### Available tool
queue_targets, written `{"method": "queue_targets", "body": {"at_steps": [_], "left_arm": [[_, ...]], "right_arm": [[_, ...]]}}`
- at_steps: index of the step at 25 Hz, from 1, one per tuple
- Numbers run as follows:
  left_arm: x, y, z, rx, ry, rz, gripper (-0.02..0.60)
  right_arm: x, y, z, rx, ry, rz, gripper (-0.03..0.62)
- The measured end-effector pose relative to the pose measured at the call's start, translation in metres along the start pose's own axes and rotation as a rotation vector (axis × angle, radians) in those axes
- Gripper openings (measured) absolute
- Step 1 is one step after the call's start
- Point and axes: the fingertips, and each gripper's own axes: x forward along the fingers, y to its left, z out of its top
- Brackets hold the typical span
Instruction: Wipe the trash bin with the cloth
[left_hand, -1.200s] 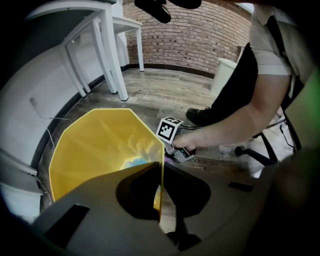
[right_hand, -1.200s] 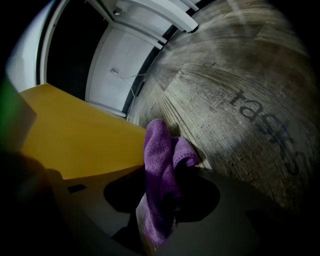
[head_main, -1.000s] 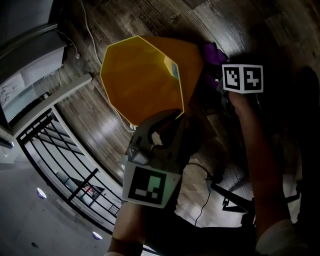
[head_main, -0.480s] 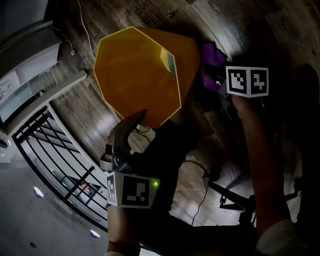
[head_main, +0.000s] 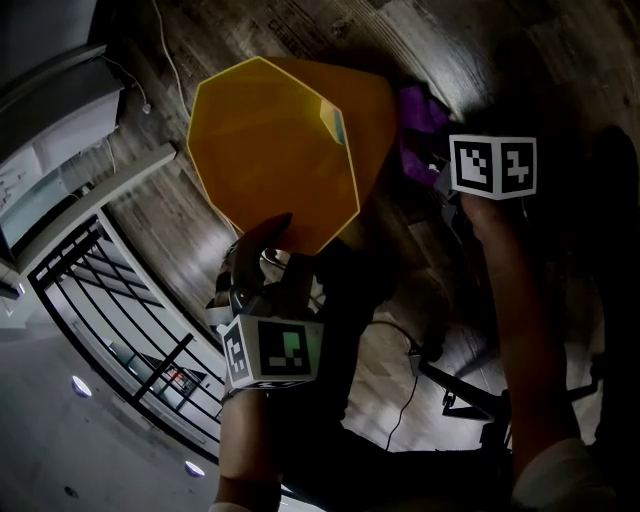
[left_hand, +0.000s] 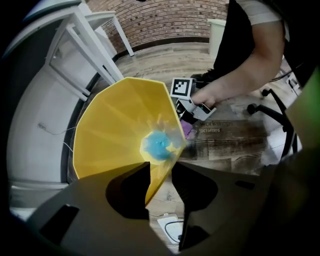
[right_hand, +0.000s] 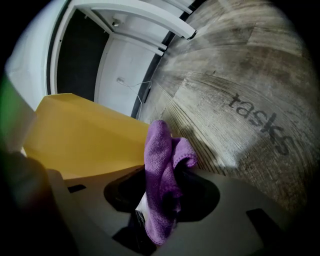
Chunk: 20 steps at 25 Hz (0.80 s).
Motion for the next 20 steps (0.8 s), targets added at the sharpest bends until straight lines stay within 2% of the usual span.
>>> {"method": "queue_targets", "body": {"at_steps": [7, 12, 16, 20], "left_arm": [[0.002, 0.003, 0.022, -0.081, -0.021, -0.007, 0.100], [0.002, 0.008, 0.041, -0.157, -0.048, -0.008, 0.059], [0.002, 0.014, 0.056, -0.198, -0.082, -0.015, 0.031], [0.001, 0.014, 0.057, -0.219, -0.089, -0.033, 0.025]], "right_arm": [[-0.008, 0.013, 0.014, -0.024, -0.047, 0.057, 0.167], [-0.025, 0.036, 0.039, -0.062, -0.172, 0.147, 0.167], [-0.055, 0.080, 0.068, -0.097, -0.298, 0.283, 0.167], [-0.085, 0.144, 0.086, -0.140, -0.324, 0.516, 0.167]]}}
